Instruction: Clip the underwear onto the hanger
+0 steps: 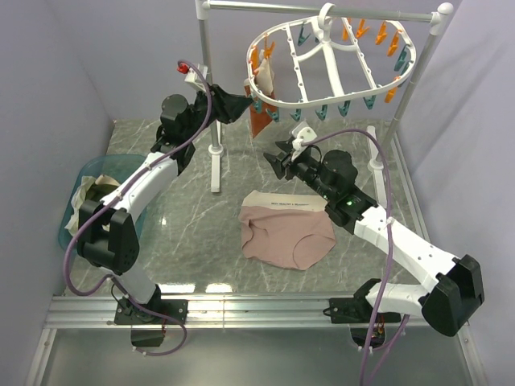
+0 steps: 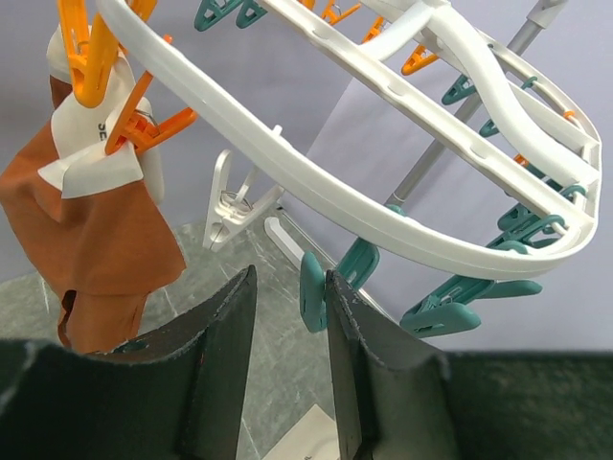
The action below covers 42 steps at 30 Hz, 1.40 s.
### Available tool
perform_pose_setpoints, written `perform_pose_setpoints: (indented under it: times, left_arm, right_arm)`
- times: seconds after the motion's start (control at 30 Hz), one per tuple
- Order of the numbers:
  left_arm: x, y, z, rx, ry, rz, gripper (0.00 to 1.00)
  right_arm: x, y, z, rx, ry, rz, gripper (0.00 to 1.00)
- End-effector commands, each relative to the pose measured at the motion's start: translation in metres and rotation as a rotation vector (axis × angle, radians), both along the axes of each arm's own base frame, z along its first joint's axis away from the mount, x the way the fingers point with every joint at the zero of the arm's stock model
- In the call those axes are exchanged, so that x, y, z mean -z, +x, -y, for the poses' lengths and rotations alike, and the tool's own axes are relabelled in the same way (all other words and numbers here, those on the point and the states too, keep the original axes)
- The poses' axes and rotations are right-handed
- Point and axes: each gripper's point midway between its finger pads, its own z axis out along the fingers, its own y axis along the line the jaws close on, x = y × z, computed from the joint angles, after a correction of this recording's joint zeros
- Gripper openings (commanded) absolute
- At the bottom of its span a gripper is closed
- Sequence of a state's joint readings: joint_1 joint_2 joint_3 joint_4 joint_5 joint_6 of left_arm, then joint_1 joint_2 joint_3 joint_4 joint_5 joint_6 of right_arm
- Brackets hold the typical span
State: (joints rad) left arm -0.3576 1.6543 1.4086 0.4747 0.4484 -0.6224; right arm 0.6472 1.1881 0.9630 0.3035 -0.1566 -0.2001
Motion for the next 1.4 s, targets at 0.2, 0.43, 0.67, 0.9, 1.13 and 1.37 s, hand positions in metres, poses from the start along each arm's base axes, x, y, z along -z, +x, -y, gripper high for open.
perform_pose_setpoints:
  times: [0.2, 0.43, 0.67, 0.9, 1.13, 1.37]
  left_arm:
    - [-0.031, 0.003, 0.007, 0.037, -0.040, 0.080, 0.41]
    - [-0.033, 0.003, 0.013, 0.082, -0.060, 0.068, 0.26]
    - [-0.036, -0.003, 0.012, 0.093, -0.055, 0.079, 0.22]
    - [-0.039, -0.011, 0.010, 0.112, -0.052, 0.071, 0.00]
    - [-0.040, -0.028, 0.010, 0.157, -0.035, 0.046, 0.00]
    - [-0.038, -0.041, 0.006, 0.157, -0.036, 0.032, 0.00]
  right_arm:
    - [-0.034, -0.008, -0.021, -0.058, 0.063, 0.086, 0.51]
    - [-0.045, -0.003, -0.026, -0.056, 0.069, 0.112, 0.50]
    - [-0.047, 0.006, -0.032, -0.047, 0.073, 0.119, 0.48]
    - [-0.050, 0.016, -0.035, -0.025, 0.092, 0.122, 0.47]
    - [-0.064, 0.029, -0.041, -0.006, 0.132, 0.145, 0.43]
    - [-0.066, 0.049, -0.038, 0.034, 0.132, 0.150, 0.40]
